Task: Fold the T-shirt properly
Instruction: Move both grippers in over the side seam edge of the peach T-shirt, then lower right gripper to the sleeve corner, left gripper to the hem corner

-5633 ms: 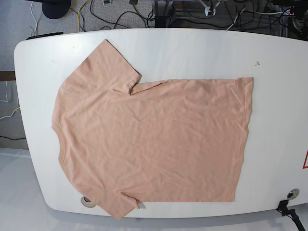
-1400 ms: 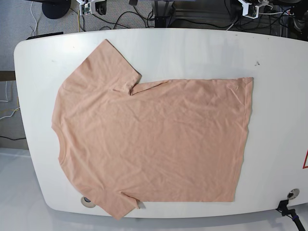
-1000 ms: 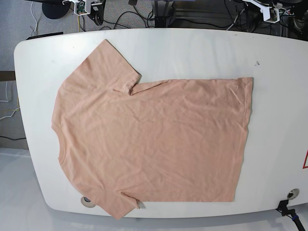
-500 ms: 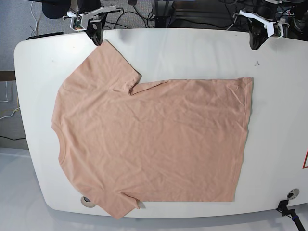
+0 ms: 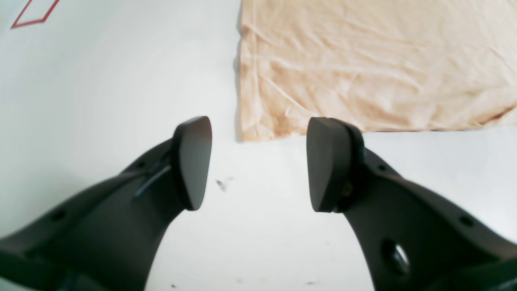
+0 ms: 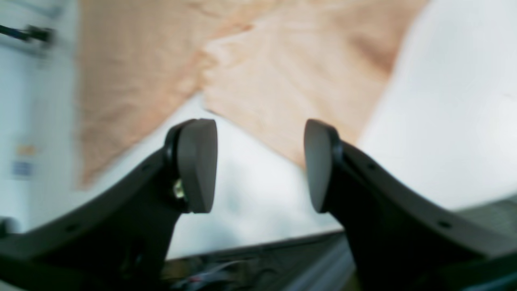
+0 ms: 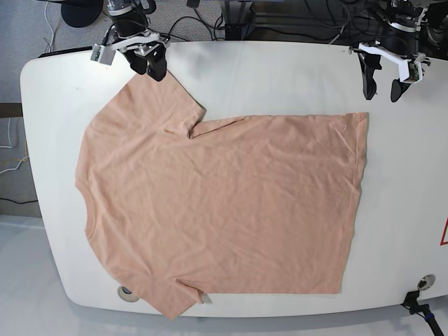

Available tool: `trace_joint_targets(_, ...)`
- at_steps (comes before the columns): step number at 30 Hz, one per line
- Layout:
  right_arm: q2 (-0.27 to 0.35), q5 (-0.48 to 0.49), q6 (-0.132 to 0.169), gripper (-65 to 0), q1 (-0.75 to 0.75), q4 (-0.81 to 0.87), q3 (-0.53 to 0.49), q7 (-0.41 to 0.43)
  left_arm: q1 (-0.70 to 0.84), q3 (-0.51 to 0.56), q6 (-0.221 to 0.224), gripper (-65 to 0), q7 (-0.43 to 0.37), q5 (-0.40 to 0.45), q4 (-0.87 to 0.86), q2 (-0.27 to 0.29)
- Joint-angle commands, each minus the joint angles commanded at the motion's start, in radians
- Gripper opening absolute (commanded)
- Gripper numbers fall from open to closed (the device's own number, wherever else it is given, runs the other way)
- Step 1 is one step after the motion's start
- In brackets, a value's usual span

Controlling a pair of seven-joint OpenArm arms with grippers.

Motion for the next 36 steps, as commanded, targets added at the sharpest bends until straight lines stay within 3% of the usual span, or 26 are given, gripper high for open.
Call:
trace_joint_targets(3,0.000,0.121,-0.003,-31.8,0.023,0.000,0.055,-0.091,-0.048,0.000,0.000,-29.6,0.092,-0.058,0.000,-0.002)
trace_joint_targets(5,0.000,0.183,-0.003,-31.8,0.026,-0.002,0.095,-0.146,-0.075,-0.002,0.000,-25.8,0.138,-0.064,0.000,-0.002)
trace_joint_targets(7,-0.003,0.230,-0.003,-31.8,0.026,-0.002,0.132,-0.196,-0.097,-0.002,0.000,-21.8,0.166,-0.064,0.000,-0.002)
trace_joint_targets(11,-0.005,0.298,-0.005,-31.8,0.026,-0.041,0.172,-0.264,-0.127,-0.002,0.000,-21.6,0.206,-0.063,0.000,-0.002)
trace_joint_targets(18,-0.003,0.305,-0.006,-31.8,0.025,-0.060,0.172,-0.272,-0.143,-0.028,0.002,-21.6,0.221,-0.063,0.000,-0.002)
trace_joint_targets(22,-0.006,0.308,-0.044,-31.8,0.034,-0.086,0.172,-0.327,-0.141,-0.029,0.002,-21.6,0.221,-0.063,0.000,-0.002)
trace_joint_targets(36,-0.028,0.308,-0.046,-31.8,0.104,-0.178,0.170,-0.393,-0.135,-0.031,0.002,-21.6,0.221,-0.061,-0.002,-0.002)
